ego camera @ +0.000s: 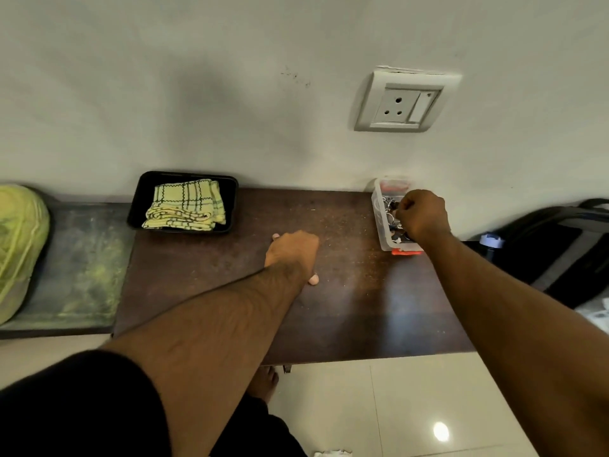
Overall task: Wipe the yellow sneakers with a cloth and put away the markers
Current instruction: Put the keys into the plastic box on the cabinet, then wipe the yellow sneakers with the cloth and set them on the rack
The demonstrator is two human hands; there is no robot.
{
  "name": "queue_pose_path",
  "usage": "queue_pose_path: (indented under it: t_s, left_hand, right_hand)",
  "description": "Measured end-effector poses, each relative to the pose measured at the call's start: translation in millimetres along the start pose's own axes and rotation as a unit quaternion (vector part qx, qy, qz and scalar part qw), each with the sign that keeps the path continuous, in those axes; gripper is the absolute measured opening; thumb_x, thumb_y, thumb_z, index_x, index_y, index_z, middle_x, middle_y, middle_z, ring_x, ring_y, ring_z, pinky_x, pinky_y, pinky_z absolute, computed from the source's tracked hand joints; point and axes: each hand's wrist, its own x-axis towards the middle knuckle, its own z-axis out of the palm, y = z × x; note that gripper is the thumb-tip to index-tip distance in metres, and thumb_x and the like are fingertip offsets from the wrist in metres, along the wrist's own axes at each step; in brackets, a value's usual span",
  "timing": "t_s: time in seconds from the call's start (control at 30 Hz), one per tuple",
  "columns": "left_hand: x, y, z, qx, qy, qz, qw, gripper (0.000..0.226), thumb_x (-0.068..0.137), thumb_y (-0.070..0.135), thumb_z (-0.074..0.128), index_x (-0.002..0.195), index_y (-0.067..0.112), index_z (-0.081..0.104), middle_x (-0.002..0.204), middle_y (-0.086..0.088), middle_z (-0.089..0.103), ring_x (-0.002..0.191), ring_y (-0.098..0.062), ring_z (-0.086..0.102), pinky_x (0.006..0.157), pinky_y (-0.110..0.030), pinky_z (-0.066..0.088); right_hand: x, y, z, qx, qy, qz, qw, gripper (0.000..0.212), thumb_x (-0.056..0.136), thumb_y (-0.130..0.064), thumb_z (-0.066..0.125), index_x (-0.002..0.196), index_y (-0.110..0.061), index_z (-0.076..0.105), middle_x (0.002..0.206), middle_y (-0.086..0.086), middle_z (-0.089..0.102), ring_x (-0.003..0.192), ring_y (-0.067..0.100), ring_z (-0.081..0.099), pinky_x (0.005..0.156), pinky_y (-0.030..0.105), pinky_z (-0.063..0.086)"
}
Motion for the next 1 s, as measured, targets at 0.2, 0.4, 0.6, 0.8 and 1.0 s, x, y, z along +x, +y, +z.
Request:
queue_pose_path:
  t_s: [0.2, 0.4, 0.6, 0.8, 1.0]
  left_hand:
    - [-22, -17, -14, -0.070, 0.018, 0.006, 0.997, 0.064, 0.074, 0.032, 0.082, 0.124, 0.003, 0.056, 0.127, -0.018, 0.059, 0.116, -0.036, 0.057, 0.096, -0.045, 0.050]
    - [-95, -72, -6, -0.093, 0.093, -0.045, 0.990, 0.055, 0.081, 0.031, 0.073, 0.130, 0.015, 0.054, 0.132, -0.013, 0.055, 0.116, -0.033, 0.058, 0.095, -0.040, 0.050]
    - [-211, -136, 4, -0.108, 0.125, -0.126, 0.978, 0.046, 0.087, 0.031, 0.067, 0.126, 0.011, 0.055, 0.129, -0.012, 0.058, 0.114, -0.031, 0.059, 0.093, -0.040, 0.051]
    - [-293, -186, 7, -0.147, 0.218, -0.155, 0.952, 0.033, 0.095, 0.022, 0.054, 0.126, 0.012, 0.056, 0.132, -0.011, 0.055, 0.122, -0.030, 0.054, 0.097, -0.038, 0.045]
    - [-307, -252, 12, -0.147, 0.238, -0.136, 0.950, 0.035, 0.095, 0.018, 0.049, 0.129, 0.009, 0.053, 0.134, -0.012, 0.053, 0.124, -0.029, 0.050, 0.100, -0.038, 0.043]
  right_hand:
    - [-41, -27, -25, -0.015, -0.007, -0.034, 0.999, 0.008, 0.083, -0.007, 0.061, 0.077, -0.008, 0.066, 0.076, 0.011, 0.065, 0.069, 0.026, 0.060, 0.066, 0.030, 0.050]
    - [-118, -83, -17, -0.014, -0.070, -0.129, 0.989, 0.009, 0.081, -0.014, 0.067, 0.075, -0.008, 0.064, 0.079, 0.011, 0.067, 0.082, 0.029, 0.062, 0.071, 0.032, 0.050]
    - [-223, -158, 1, -0.019, -0.135, -0.226, 0.965, 0.009, 0.083, -0.018, 0.065, 0.076, -0.016, 0.061, 0.085, 0.006, 0.067, 0.083, 0.025, 0.063, 0.070, 0.027, 0.047]
    - [-313, -228, 0, -0.044, -0.140, -0.338, 0.930, 0.008, 0.088, -0.018, 0.058, 0.080, -0.015, 0.058, 0.084, 0.005, 0.064, 0.079, 0.024, 0.060, 0.067, 0.029, 0.045]
    - [-343, -273, 16, -0.038, -0.115, -0.361, 0.925, 0.008, 0.089, -0.016, 0.058, 0.086, -0.015, 0.066, 0.085, 0.002, 0.066, 0.078, 0.018, 0.060, 0.069, 0.029, 0.048]
